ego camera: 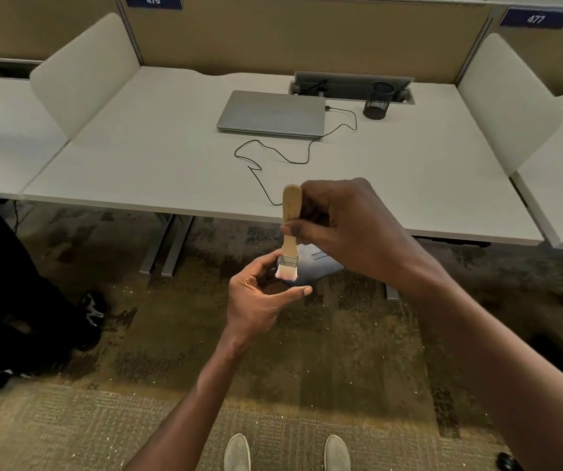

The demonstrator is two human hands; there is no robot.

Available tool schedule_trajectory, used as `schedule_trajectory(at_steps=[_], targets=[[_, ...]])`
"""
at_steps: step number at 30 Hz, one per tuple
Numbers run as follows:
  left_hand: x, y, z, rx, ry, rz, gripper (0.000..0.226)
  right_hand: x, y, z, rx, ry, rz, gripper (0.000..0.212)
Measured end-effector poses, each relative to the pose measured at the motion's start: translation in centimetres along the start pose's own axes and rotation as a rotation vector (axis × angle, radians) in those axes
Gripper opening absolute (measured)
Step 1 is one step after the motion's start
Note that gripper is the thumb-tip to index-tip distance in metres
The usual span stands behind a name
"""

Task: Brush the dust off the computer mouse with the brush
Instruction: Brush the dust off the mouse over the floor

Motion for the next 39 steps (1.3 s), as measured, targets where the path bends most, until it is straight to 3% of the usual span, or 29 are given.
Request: schedule_trajectory(at_steps=[9,18,24,34,39], targets=[[0.4,0.4,0.1,0.021,-0.01,0.019,0.061,-0.1,-1.4,-2.4,0.055,0.013,-0.055,0.012],[0.6,0.4,0.5,0.008,0.009,0.012,0.068,-0.6,-1.8,-1.5,-0.145,0.091,-0.11,0.015],[0.4,0.3,0.5,0.029,-0.004,0.034,0.049,-0.6,-2.6,-2.8,-0.053,0.051,-0.134,0.016],[1.4,0.3,0.7,0.033,0.01,0.059,0.076,-4.2,-3.2,-1.2,-0.135,0.131,-0.276,0.015],[1.4,0.0,0.9,0.035,-0.019,0.055,0.074,-4.6,-2.6,-1.1,-0.094,-0.064,-0.298,0.016]])
Point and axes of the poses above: each hand's wrist, its own y-axis away from the middle knuckle, its own z-axis out of the back of the hand, x = y × z, the point moved 5 cm from there along -y, towards the middle knuckle, and after that the axes turned 12 degrees about y, right-handed, at the moved point
